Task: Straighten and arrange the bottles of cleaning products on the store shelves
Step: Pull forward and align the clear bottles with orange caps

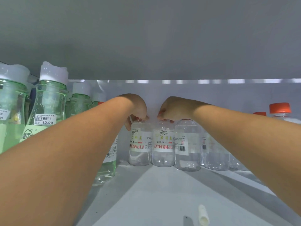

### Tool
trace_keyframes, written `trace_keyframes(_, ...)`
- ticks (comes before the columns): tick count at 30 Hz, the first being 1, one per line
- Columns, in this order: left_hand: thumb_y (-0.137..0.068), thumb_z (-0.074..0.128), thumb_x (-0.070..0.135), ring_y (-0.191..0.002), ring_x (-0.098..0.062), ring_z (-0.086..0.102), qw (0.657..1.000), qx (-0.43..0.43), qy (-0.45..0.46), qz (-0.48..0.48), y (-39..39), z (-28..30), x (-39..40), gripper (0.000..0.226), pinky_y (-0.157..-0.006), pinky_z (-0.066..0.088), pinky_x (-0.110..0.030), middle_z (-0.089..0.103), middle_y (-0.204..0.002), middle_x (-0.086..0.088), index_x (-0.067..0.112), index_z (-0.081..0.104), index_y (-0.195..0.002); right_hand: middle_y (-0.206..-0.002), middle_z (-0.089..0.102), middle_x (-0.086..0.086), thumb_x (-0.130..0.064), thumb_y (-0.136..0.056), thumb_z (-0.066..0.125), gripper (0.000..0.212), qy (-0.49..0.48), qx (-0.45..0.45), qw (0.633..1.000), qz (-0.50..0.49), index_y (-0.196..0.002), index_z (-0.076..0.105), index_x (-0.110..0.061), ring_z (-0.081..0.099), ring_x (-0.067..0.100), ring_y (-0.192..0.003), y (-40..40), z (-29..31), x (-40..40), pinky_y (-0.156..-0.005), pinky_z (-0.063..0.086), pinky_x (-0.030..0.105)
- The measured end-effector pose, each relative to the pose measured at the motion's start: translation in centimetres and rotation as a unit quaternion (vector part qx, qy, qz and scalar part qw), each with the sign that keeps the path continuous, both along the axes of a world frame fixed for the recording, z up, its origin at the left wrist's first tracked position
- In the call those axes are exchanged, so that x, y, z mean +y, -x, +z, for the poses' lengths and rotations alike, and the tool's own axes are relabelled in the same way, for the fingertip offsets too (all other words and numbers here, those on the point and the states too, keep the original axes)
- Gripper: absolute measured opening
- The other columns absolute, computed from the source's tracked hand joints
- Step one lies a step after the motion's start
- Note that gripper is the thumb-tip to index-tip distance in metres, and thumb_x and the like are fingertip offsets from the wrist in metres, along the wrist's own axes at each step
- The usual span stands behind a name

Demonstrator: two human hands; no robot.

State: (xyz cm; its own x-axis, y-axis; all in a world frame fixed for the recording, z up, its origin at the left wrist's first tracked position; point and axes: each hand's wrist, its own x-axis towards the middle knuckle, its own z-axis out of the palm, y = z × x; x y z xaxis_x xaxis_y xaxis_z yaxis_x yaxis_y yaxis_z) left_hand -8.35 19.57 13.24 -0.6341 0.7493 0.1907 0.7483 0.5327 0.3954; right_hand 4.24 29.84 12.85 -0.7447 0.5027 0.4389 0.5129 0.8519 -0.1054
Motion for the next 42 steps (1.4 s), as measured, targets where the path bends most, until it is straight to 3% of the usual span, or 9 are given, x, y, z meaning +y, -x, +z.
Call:
trace_keyframes(14,-0.106,0.053,0.033,-0.111,-0.042,0.068,1.000,0.005,0.002,0.019,-1.3,-0.5,0.1,0.048,-0.099,0.056,-0.045,0.057,-0.134,-0.019,-0.004,0.050,-0.137,-0.099,0.072,0.004,-0.037,-0.103,0.051,0.027,-0.052,-0.051,0.997,-0.018,-0.109,0.070,-0.018,0.067,0.022,-0.091,0.0,-0.8,-0.1,-0.079,0.048,0.031)
trace_keyframes(19,-0.102,0.055,0.027,-0.086,-0.024,0.061,0.983,0.180,-0.032,0.028,-2.1,-1.2,-0.2,0.023,-0.081,0.050,-0.032,0.059,-0.092,-0.005,0.006,0.060,-0.110,-0.114,0.060,-0.008,-0.049,-0.100,0.057,0.037,-0.101,0.042,0.994,0.007,-0.125,0.066,-0.023,0.059,0.017,-0.107,-3.6,1.9,-2.2,-0.090,0.046,0.029)
trace_keyframes(23,-0.100,0.057,0.041,-0.114,-0.026,0.061,0.963,0.189,-0.172,-0.088,-5.2,-0.8,0.6,0.038,-0.095,0.050,-0.034,0.064,-0.126,-0.003,0.015,0.062,-0.128,-0.103,0.075,-0.001,-0.038,-0.100,0.060,0.025,-0.091,0.104,0.990,-0.029,-0.109,0.074,-0.018,0.070,0.015,-0.082,-12.5,5.4,-5.2,-0.070,0.049,0.022)
trace_keyframes(25,-0.099,0.058,0.048,-0.118,-0.021,0.059,0.948,0.161,-0.214,-0.172,-8.1,-0.5,1.1,0.040,-0.099,0.048,-0.032,0.062,-0.133,0.003,0.024,0.062,-0.130,-0.103,0.076,-0.003,-0.047,-0.096,0.062,0.025,-0.104,0.068,0.984,-0.126,-0.107,0.074,-0.027,0.072,0.017,-0.088,-17.7,5.2,-5.9,-0.084,0.054,0.028)
trace_keyframes(27,-0.094,0.062,0.056,-0.117,-0.018,0.059,0.947,0.160,-0.188,-0.206,-10.3,-0.6,1.8,0.047,-0.095,0.047,-0.029,0.060,-0.135,0.007,0.029,0.060,-0.132,-0.117,0.071,-0.007,-0.064,-0.088,0.065,0.042,-0.085,0.067,0.973,-0.204,-0.117,0.069,-0.035,0.067,0.019,-0.104,-22.4,3.2,-5.9,-0.096,0.051,0.033)
trace_keyframes(30,-0.091,0.065,0.058,-0.120,-0.022,0.058,0.961,0.207,-0.075,-0.167,-11.8,-1.4,3.0,0.064,-0.090,0.045,-0.029,0.056,-0.138,0.004,0.021,0.052,-0.142,-0.138,0.062,-0.004,-0.084,-0.060,0.066,0.100,0.027,0.062,0.966,-0.248,-0.145,0.047,-0.036,0.065,0.023,-0.116,-26.9,-1.2,-4.9,-0.094,0.057,0.038)
trace_keyframes(33,-0.090,0.068,0.057,-0.109,-0.025,0.062,0.970,0.195,-0.049,-0.134,-12.2,-1.9,3.5,0.060,-0.087,0.052,-0.033,0.062,-0.124,-0.002,0.014,0.058,-0.131,-0.112,0.072,0.001,-0.057,-0.073,0.082,0.070,0.176,0.082,0.966,-0.171,-0.130,0.052,-0.029,0.078,0.021,-0.087,-27.5,-4.0,-3.7,-0.072,0.066,0.044)
trace_keyframes(35,-0.089,0.070,0.054,-0.110,-0.025,0.063,0.975,0.169,-0.055,-0.134,-11.9,-2.0,3.8,0.061,-0.093,0.055,-0.036,0.061,-0.126,-0.002,0.014,0.058,-0.133,-0.101,0.074,0.003,-0.039,-0.083,0.083,0.050,0.199,0.090,0.963,-0.159,-0.120,0.053,-0.026,0.079,0.022,-0.078,-27.9,-3.8,-3.2,-0.073,0.066,0.045)
trace_keyframes(42,-0.089,0.071,0.049,-0.113,-0.017,0.055,0.972,0.114,-0.110,-0.175,-9.7,-3.2,3.1,0.060,-0.092,0.044,-0.029,0.054,-0.133,0.008,0.031,0.049,-0.141,-0.105,0.072,0.010,-0.021,-0.085,0.084,0.061,0.183,0.032,0.951,-0.246,-0.135,0.053,-0.010,0.073,0.025,-0.090,-28.4,-1.2,-1.7,-0.079,0.062,0.033)
